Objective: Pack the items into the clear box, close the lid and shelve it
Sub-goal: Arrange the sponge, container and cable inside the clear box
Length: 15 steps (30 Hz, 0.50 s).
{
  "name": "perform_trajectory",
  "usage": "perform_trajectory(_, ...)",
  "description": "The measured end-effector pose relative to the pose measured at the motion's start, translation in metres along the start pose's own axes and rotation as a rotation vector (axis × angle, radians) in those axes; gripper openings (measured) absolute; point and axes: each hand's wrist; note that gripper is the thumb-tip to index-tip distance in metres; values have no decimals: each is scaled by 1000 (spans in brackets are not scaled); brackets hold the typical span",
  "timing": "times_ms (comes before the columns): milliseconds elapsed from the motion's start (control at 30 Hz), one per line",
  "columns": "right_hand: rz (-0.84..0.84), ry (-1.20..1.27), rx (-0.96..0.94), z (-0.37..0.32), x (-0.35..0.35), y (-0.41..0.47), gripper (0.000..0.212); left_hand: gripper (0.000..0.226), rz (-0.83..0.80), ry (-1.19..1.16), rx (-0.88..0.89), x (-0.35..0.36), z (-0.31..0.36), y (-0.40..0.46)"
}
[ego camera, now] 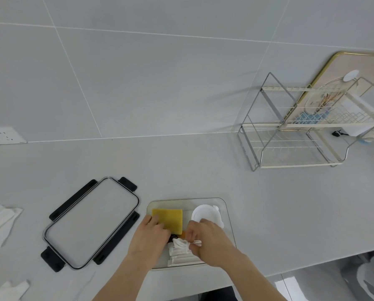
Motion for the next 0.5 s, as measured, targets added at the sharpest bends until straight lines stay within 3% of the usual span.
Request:
perform_trajectory(100,-15,8,-78,-18,13,4,19,31,10,-116,-43,-2,-6,5)
perform_trajectory(233,-9,-7,-119,-38,36,3,19,41,179,-275,-130,-14,-17,11)
perform_trajectory(400,3,41,-81,-44,51,2,26,44,292,-327,-134,-15,-24,10)
perform_trajectory(500,69,114,-33,-35,41,2,28,46,277,-324,-87,-10,-20,9)
Point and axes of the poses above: each hand's wrist, its own y-axis towards the middle knuckle, its own x-axis out of the palm, z = x × y, and after that the axes turned 14 degrees about z, right-handed
